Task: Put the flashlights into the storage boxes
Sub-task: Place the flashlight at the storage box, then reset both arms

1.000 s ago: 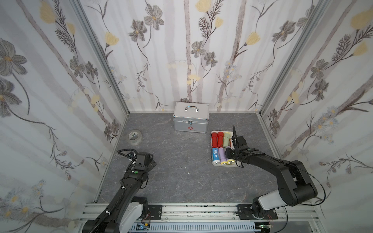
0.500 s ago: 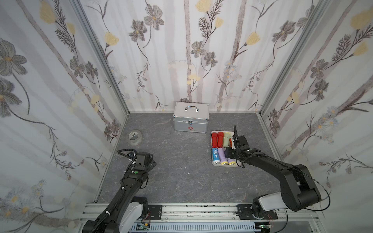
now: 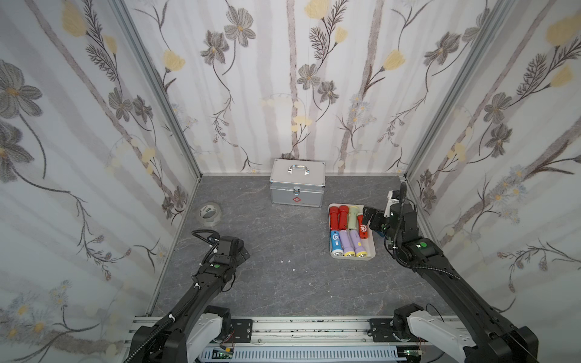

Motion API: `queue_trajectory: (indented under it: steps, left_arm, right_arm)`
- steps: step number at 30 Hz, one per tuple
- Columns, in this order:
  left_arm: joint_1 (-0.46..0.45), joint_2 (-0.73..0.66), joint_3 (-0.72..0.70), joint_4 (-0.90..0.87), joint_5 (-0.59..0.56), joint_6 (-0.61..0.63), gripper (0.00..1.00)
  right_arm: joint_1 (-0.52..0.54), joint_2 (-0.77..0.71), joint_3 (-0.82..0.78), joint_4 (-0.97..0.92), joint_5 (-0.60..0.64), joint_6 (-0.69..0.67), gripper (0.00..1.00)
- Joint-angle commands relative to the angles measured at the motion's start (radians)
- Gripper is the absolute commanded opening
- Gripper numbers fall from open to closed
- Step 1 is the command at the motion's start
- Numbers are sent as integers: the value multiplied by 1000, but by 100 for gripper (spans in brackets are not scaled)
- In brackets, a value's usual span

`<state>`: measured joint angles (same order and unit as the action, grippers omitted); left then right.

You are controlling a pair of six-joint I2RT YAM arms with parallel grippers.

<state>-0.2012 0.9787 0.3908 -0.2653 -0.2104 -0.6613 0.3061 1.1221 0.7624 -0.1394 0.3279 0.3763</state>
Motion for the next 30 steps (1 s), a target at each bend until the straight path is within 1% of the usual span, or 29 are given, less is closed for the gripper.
queue_trajectory:
  steps: [1,2,3,5,7,10,12,15,16,18,19,21,22,23,24,25,27,30]
  left_arm:
    - [-14,8,-1,68,15,38,100]
    - [-15,4,-4,69,13,40,100]
    - [-14,-1,-7,70,12,39,100]
    - [-15,-13,-19,82,15,39,100]
    - [-15,-21,-25,85,17,34,100]
    - [-15,-25,-26,86,15,32,100]
    - [-16,-22,-26,84,13,31,100]
    - [-15,-16,-24,82,13,29,100]
    - [-14,-15,-24,82,13,30,100]
    - [-15,-12,-24,82,13,29,100]
    - [-15,-10,-24,82,13,30,100]
    - [-15,-5,-24,83,13,28,100]
    - [-14,-2,-21,83,15,28,100]
    - [-15,2,-22,86,17,26,100]
    - [-15,7,-20,87,17,26,100]
    - [-15,15,-17,88,16,26,100]
    - [-17,28,-8,82,10,28,100]
    - [-18,33,2,78,-18,49,100]
  right_arm:
    - [-46,-52,-151,252,298,-95,100]
    - [-69,-65,-234,373,326,-140,100]
    - [-92,-71,-298,477,312,-194,100]
    - [-143,-67,-415,670,221,-284,100]
    - [-188,-35,-469,770,158,-285,100]
    - [-238,42,-483,835,93,-252,100]
    - [-249,104,-496,929,69,-239,100]
    - [-253,203,-518,1127,46,-233,100]
    - [-254,236,-503,1154,28,-249,100]
    - [-252,272,-454,1117,-2,-293,100]
    - [-254,295,-462,1162,-1,-303,100]
    - [-270,359,-525,1361,-19,-296,100]
    - [-286,351,-553,1377,-65,-288,100]
    - [-289,357,-574,1404,-66,-284,100]
    - [-288,393,-607,1539,-51,-287,100]
    - [-289,390,-626,1559,-48,-287,100]
    - [-288,362,-612,1489,-45,-278,100]
    - [-289,389,-620,1552,-48,-289,100]
